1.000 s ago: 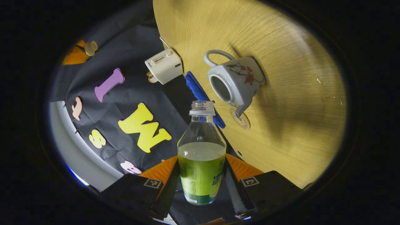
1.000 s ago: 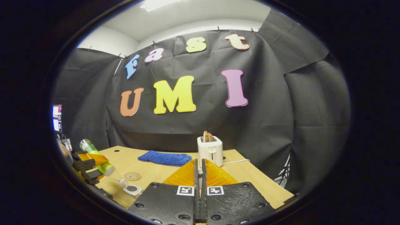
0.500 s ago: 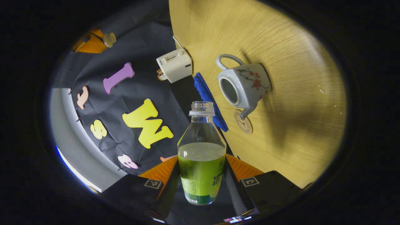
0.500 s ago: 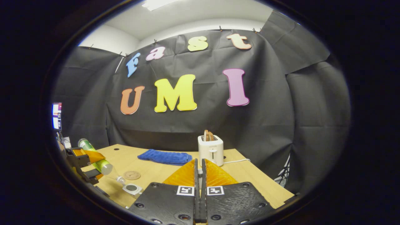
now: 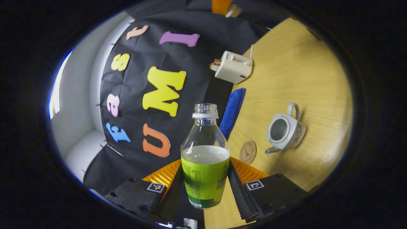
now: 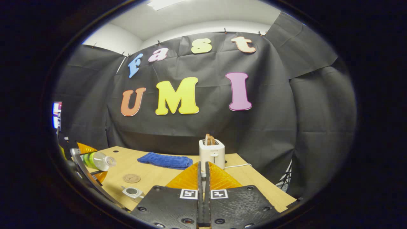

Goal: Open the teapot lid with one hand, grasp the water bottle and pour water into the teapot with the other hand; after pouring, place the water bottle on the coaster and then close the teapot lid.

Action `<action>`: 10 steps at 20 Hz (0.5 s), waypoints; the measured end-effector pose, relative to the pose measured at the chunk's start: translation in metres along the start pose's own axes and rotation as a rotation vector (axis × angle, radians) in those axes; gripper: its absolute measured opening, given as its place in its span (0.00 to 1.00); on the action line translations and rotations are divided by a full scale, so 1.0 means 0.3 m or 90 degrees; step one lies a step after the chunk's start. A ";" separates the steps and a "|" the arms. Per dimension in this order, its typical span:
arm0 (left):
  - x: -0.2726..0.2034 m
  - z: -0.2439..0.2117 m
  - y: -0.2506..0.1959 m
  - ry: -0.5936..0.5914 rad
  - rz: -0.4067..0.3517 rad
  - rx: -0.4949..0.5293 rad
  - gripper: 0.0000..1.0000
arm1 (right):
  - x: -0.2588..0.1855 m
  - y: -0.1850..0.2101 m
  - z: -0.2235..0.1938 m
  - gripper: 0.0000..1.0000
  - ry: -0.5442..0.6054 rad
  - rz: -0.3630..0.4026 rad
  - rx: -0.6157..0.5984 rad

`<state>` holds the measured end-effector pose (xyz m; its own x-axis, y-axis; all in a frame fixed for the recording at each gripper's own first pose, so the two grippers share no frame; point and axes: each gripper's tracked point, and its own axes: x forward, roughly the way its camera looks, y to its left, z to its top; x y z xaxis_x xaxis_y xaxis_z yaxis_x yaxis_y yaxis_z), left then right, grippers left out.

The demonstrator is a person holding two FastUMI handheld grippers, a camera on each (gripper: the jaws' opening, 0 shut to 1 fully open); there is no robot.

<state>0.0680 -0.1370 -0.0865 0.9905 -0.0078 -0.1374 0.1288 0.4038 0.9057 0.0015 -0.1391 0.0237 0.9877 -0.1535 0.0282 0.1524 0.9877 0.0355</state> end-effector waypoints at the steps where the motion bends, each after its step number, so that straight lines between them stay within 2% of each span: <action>1: 0.003 -0.002 0.008 0.001 -0.006 -0.048 0.76 | 0.002 0.007 0.001 0.00 -0.001 0.003 -0.002; 4: 0.016 -0.012 0.031 -0.003 -0.018 -0.243 0.76 | 0.014 0.028 -0.022 0.00 0.008 0.009 -0.008; 10: 0.132 0.082 0.145 -0.116 -0.020 -0.582 0.77 | 0.008 0.061 -0.040 0.00 0.015 0.010 -0.039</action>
<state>0.1141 -0.1423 -0.0427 0.9895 -0.1426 -0.0219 0.1439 0.9639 0.2239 0.0070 -0.1209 0.0124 0.9905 -0.1376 0.0044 0.1377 0.9901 -0.0260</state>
